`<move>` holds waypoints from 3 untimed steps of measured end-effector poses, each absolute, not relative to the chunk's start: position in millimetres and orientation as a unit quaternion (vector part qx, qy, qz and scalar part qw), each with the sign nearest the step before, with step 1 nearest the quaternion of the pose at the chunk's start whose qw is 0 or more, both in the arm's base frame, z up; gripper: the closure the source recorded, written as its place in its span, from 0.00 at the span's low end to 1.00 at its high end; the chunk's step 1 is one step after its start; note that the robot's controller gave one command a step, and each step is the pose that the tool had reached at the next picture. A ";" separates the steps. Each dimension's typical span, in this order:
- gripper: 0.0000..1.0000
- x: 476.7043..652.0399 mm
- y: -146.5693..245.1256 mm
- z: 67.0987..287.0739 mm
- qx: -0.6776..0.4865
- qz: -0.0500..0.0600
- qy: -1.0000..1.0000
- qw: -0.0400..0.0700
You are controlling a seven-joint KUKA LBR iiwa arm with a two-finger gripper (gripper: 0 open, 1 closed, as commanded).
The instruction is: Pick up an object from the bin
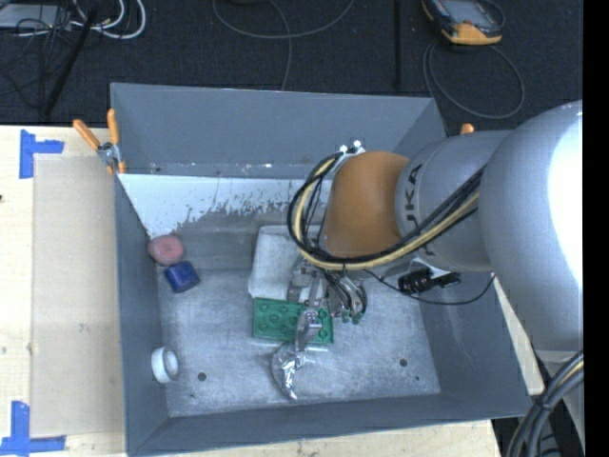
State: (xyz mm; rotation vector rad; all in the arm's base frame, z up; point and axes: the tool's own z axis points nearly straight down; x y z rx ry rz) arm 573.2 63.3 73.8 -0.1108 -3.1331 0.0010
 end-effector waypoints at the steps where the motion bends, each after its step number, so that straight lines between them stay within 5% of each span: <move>1: 0.00 572.0 63.6 75.1 -0.033 0.001 -0.999 0.005; 2: 1.00 571.5 63.8 77.8 -0.032 0.001 -0.999 0.009; 3: 1.00 572.9 63.9 143.7 -0.030 -0.001 -1.000 -0.003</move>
Offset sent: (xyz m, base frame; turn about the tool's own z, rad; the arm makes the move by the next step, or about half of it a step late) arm 0.0000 0.0000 0.0000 0.0000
